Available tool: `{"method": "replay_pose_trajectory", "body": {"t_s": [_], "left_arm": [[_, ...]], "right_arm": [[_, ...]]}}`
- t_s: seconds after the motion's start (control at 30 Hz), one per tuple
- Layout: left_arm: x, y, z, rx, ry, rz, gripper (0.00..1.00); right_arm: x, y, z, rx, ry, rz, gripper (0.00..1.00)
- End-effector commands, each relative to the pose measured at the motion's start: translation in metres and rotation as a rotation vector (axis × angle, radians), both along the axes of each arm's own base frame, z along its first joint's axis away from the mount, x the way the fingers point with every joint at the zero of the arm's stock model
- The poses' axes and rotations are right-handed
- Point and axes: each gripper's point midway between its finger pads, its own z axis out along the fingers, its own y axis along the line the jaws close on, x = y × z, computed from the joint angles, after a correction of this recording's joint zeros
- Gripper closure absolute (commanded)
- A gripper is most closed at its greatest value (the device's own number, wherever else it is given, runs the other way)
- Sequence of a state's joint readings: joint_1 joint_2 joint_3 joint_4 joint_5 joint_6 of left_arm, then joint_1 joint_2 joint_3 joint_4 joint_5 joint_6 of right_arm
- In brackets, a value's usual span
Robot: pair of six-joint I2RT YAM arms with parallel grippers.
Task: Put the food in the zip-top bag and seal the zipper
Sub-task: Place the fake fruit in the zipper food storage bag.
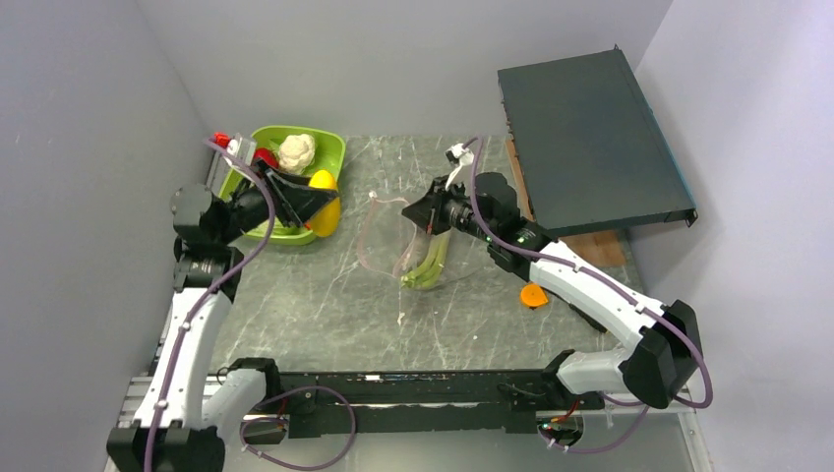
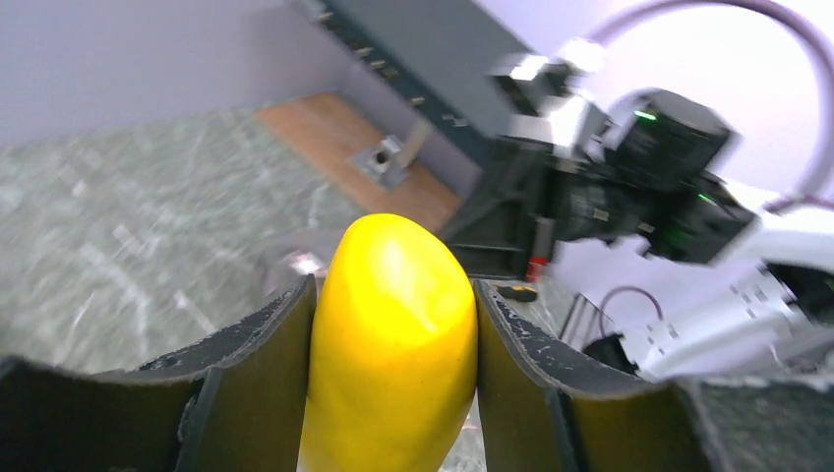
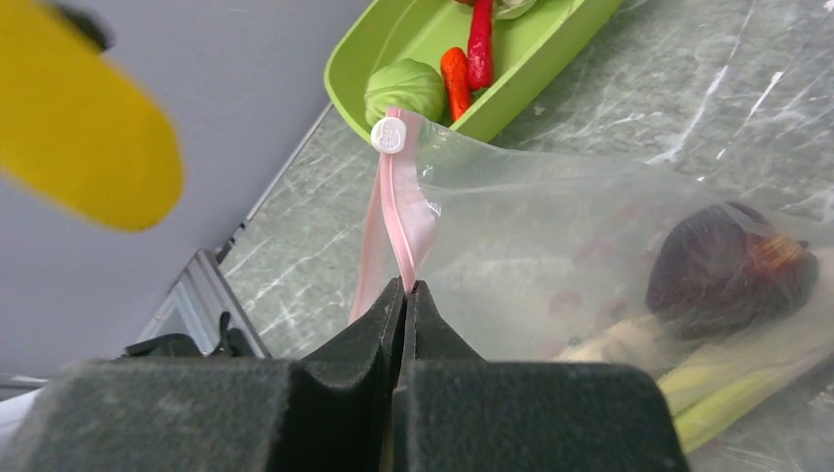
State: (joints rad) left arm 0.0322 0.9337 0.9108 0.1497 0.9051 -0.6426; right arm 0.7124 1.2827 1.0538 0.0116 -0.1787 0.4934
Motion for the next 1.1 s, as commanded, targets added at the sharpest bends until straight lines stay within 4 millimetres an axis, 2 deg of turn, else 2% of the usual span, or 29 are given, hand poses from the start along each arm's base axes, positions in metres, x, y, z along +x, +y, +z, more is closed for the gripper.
{"method": "replay_pose_trajectory", "body": {"t_s": [0.0,0.23,0.4,0.47,0.6,0.77,0.9,1.07], "left_arm": [[-0.053,-0.032,0.060,0.016,-0.334,-0.149,1.00],[-0.077,-0.046,0.089,-0.033,-0.462,-0.218,1.00],[-0.092,-0.046,0.112,-0.078,-0.508,-0.243,1.00],[-0.095,-0.047,0.118,-0.073,-0.509,-0.246,1.00],[-0.097,-0.046,0.120,-0.073,-0.491,-0.240,1.00],[-0.090,-0.045,0.112,-0.082,-0.441,-0.211,1.00],[-0.075,-0.043,0.103,-0.133,-0.425,-0.140,1.00],[-0.069,-0.040,0.097,-0.188,-0.516,-0.042,1.00]], "right_arm": [[-0.005,0.016,0.069,0.204,-0.050,0.089,1.00],[-0.009,0.022,0.116,0.292,-0.078,0.136,1.00],[-0.014,0.026,0.136,0.362,-0.085,0.178,1.00],[-0.011,0.029,0.129,0.367,-0.061,0.178,1.00],[-0.008,0.037,0.098,0.392,0.048,0.208,1.00],[-0.010,0.048,0.069,0.422,0.156,0.248,1.00],[-0.006,0.048,0.066,0.421,0.172,0.232,1.00],[0.002,0.048,0.083,0.504,0.238,0.250,1.00]]}}
